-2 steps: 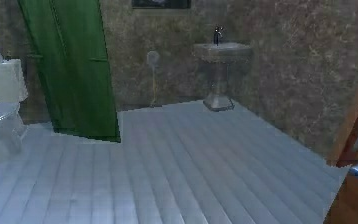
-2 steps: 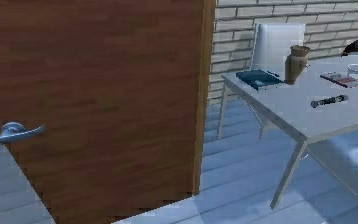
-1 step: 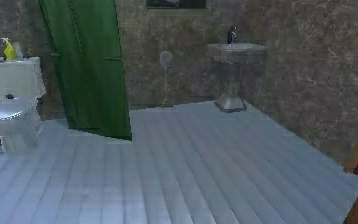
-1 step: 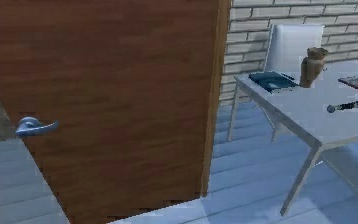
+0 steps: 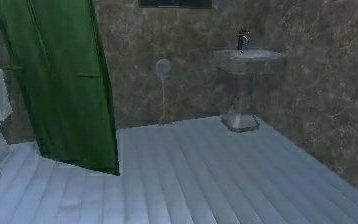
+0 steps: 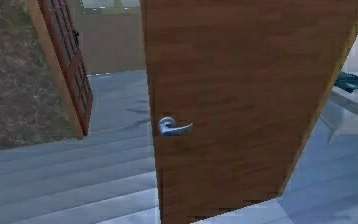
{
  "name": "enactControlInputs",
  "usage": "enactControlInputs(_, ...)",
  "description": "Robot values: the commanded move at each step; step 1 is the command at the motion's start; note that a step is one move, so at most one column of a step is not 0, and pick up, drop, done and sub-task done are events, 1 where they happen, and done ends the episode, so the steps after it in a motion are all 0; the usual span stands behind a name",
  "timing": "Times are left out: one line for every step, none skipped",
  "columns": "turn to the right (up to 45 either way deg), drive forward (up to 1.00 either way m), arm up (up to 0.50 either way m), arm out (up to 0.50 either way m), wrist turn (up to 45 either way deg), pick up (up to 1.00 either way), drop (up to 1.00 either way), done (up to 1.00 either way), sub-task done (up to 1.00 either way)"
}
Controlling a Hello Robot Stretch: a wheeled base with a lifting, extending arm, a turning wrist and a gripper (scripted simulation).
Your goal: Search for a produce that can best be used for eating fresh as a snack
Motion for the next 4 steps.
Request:
enactControlInputs(24.0,0.0,0.0,0.0,0.0,0.0,0.0,0.0,0.0)
enactControlInputs(0.0,0.6,0.0,0.0,0.0,0.0,0.0,0.0,0.0)
enactControlInputs(45.0,0.0,0.0,0.0,0.0,0.0,0.0,0.0,0.0)
enactControlInputs(9.0,0.0,0.0,0.0,0.0,0.0,0.0,0.0,0.0)
